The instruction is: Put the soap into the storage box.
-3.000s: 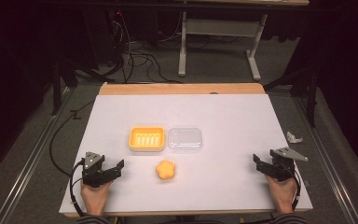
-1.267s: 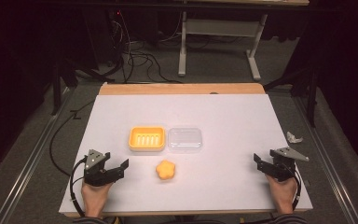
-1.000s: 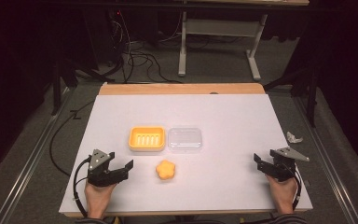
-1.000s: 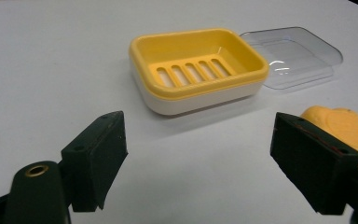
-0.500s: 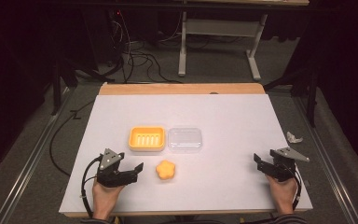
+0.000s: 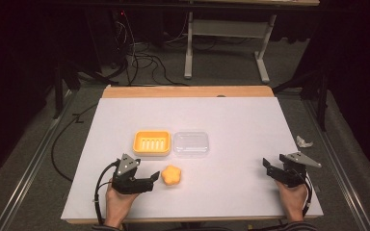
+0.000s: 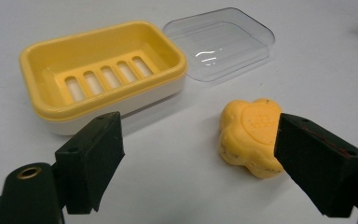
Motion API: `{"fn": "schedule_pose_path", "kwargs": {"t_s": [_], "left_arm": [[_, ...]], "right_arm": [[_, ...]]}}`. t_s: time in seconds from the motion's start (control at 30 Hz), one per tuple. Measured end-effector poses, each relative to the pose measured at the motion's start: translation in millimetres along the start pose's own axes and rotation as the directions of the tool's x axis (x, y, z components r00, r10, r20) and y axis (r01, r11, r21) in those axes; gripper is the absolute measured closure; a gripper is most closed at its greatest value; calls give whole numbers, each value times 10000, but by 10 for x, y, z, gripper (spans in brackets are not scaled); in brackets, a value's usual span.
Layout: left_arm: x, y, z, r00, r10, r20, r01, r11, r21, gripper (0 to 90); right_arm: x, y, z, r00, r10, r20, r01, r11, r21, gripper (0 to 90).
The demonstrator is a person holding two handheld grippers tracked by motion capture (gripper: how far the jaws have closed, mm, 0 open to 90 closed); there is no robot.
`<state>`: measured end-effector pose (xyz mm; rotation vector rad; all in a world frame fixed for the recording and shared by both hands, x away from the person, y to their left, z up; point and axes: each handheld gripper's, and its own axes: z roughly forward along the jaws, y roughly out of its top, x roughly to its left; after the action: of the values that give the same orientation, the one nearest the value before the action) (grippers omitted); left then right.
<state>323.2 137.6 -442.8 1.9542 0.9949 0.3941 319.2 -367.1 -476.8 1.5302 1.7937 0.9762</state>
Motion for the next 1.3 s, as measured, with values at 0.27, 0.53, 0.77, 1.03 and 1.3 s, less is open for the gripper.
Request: {"fn": "schedule_pose_path", "kwargs": {"t_s": [0.27, 0.53, 0.77, 1.03, 1.3], "left_arm": [[-143, 47, 86, 9989, 336, 321, -339, 9994, 95, 169], [-293, 65, 238, 9964, 540, 647, -559, 9980, 282, 166], [-382, 57, 378, 9957, 776, 509, -807, 9948, 618, 158], [-442, 29, 497, 9956, 862, 354, -890, 9922, 873, 156], [-477, 8, 576, 9945, 1011, 282, -1036, 9884, 1106, 152]], "right_arm": [[2, -2, -1, 10000, -10, -12, 9, 10000, -32, 288], [1, -1, -2, 9999, -111, -24, 111, 9999, -53, 287], [8, -3, -6, 10000, -62, 8, 62, 10000, -67, 288], [9, -5, -11, 10000, -74, 13, 74, 9999, -96, 287], [13, -6, -11, 10000, -84, 39, 85, 9999, -110, 286]]}}
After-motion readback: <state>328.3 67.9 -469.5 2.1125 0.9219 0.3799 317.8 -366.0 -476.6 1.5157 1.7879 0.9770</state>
